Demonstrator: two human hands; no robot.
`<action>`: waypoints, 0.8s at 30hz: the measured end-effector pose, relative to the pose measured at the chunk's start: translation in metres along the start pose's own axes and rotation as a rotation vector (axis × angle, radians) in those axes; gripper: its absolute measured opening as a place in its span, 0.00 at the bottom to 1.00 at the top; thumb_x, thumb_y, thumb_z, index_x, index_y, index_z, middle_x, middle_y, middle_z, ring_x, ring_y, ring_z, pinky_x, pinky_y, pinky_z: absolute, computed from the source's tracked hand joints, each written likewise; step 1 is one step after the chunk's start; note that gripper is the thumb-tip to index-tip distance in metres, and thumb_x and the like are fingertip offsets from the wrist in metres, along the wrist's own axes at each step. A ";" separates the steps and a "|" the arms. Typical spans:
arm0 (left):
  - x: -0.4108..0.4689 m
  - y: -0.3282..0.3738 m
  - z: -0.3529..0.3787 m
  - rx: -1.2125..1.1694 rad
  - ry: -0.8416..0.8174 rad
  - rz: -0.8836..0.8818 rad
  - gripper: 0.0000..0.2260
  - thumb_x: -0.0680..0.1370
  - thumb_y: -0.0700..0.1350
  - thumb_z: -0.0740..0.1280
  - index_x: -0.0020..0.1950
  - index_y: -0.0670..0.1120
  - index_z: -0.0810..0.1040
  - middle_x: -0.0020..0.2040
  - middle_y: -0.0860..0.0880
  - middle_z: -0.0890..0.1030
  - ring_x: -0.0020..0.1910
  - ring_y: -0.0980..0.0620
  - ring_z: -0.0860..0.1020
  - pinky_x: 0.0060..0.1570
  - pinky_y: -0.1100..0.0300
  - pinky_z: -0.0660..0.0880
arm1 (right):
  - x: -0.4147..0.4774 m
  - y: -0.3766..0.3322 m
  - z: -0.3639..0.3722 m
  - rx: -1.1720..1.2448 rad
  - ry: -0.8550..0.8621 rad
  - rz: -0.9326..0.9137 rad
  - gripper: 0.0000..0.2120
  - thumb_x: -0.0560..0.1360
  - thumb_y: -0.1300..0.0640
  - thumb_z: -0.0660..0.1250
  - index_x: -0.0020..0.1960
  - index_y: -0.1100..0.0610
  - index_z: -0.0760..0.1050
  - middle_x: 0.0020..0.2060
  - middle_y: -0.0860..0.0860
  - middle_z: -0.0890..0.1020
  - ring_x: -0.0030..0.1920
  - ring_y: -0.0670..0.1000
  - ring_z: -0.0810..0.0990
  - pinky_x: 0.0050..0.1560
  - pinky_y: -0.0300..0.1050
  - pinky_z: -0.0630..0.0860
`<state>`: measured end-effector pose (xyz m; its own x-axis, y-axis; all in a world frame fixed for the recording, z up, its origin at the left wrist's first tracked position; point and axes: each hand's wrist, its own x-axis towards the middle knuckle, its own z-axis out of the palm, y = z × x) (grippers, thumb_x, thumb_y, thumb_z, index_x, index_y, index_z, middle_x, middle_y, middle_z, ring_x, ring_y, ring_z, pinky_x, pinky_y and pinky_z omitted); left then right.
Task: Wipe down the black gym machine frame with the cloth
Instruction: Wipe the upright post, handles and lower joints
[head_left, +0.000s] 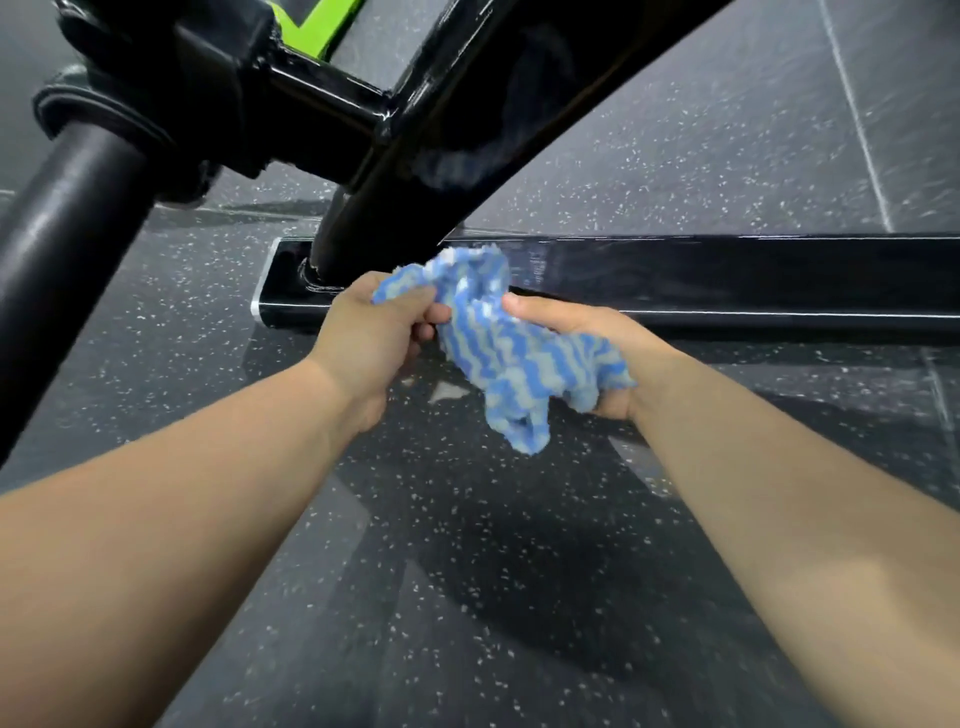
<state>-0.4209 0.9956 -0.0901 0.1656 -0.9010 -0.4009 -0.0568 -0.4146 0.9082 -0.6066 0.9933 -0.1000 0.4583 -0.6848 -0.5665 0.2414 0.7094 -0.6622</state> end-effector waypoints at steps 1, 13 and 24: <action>-0.001 0.003 0.003 0.016 0.016 0.004 0.06 0.80 0.46 0.65 0.43 0.50 0.73 0.39 0.53 0.80 0.38 0.56 0.76 0.38 0.64 0.71 | -0.003 -0.001 -0.001 -0.040 0.024 0.023 0.10 0.73 0.55 0.71 0.50 0.60 0.80 0.40 0.55 0.85 0.37 0.52 0.84 0.40 0.45 0.81; -0.017 0.022 0.048 0.026 -0.434 -0.279 0.08 0.76 0.50 0.68 0.52 0.48 0.78 0.47 0.51 0.84 0.43 0.56 0.82 0.49 0.61 0.73 | -0.038 -0.016 -0.012 0.121 0.262 -0.386 0.21 0.70 0.71 0.68 0.62 0.62 0.75 0.53 0.61 0.82 0.46 0.57 0.83 0.50 0.52 0.81; -0.013 0.014 0.046 0.033 -0.364 0.020 0.15 0.70 0.42 0.76 0.45 0.50 0.70 0.40 0.46 0.78 0.39 0.47 0.78 0.43 0.51 0.73 | -0.072 -0.004 -0.036 0.109 0.379 -0.283 0.10 0.74 0.72 0.61 0.50 0.60 0.73 0.38 0.55 0.79 0.27 0.47 0.79 0.28 0.38 0.77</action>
<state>-0.4692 0.9958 -0.0772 -0.1971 -0.8928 -0.4050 -0.0897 -0.3949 0.9143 -0.6715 1.0337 -0.0744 0.0229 -0.8518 -0.5233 0.4094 0.4855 -0.7724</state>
